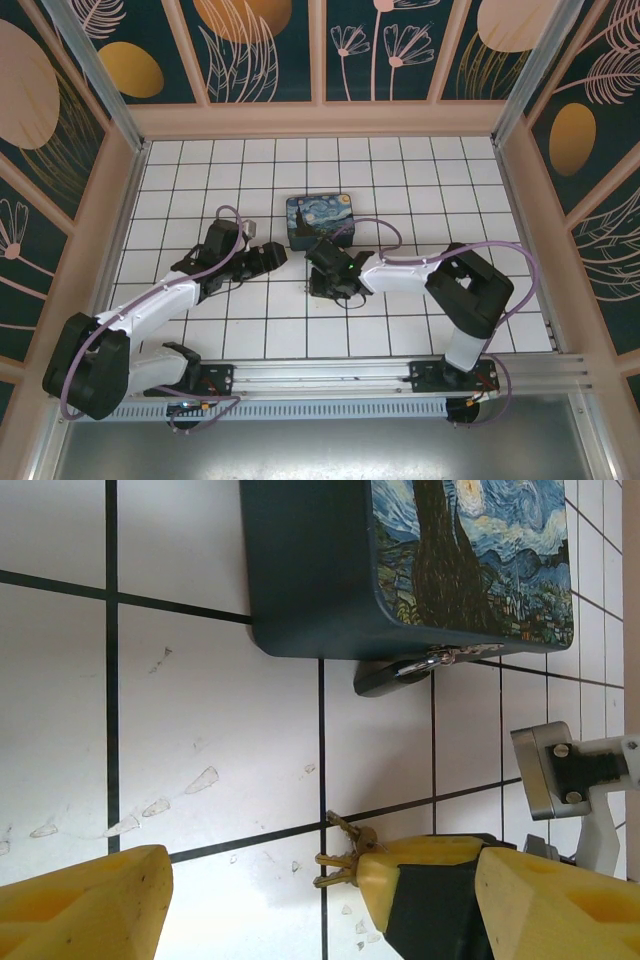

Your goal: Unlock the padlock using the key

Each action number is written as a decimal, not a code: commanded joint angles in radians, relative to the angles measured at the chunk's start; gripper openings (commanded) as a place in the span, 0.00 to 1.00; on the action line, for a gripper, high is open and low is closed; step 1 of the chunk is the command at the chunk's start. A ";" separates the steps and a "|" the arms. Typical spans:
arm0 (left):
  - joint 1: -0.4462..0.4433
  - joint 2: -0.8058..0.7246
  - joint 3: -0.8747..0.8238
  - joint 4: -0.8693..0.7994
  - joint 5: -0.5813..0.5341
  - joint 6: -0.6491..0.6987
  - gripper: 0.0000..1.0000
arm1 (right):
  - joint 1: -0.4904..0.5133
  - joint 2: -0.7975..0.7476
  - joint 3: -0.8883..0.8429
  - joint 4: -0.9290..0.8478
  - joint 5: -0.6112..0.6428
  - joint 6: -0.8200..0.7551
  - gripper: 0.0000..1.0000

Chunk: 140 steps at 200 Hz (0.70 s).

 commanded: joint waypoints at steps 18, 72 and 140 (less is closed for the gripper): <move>-0.036 0.018 -0.012 -0.009 -0.004 0.016 0.79 | 0.010 0.058 -0.082 0.104 -0.008 0.037 0.11; -0.082 0.055 -0.042 0.058 0.015 -0.044 0.79 | 0.003 0.001 -0.111 0.167 0.003 0.064 0.02; -0.079 0.072 -0.075 0.193 0.071 -0.199 0.77 | -0.034 -0.115 -0.167 0.265 -0.040 0.097 0.00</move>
